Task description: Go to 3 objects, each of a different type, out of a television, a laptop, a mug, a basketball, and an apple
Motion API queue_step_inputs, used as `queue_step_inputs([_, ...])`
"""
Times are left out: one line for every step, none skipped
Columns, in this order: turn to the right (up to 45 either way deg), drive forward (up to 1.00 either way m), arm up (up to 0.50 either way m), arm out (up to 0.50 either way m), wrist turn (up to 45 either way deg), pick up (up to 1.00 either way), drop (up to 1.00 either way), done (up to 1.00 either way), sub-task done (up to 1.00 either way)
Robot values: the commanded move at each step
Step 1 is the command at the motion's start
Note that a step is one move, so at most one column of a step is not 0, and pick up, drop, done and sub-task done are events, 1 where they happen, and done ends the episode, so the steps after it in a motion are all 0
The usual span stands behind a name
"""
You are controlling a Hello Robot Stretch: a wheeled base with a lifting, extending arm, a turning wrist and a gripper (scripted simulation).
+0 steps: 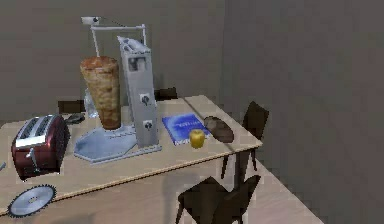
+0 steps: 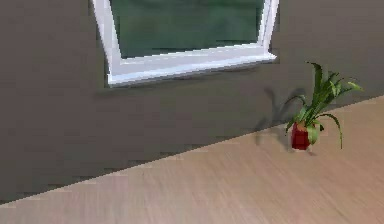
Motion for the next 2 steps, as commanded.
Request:
queue_step_inputs([-45.0, 0.00, 0.00, 0.00, 0.0, 0.00, 0.00, 0.00, 0.00])
queue_step_inputs([-45.0, 0.00, 0.00, 0.00, 0.0, 0.00, 0.00, 0.00, 0.00])
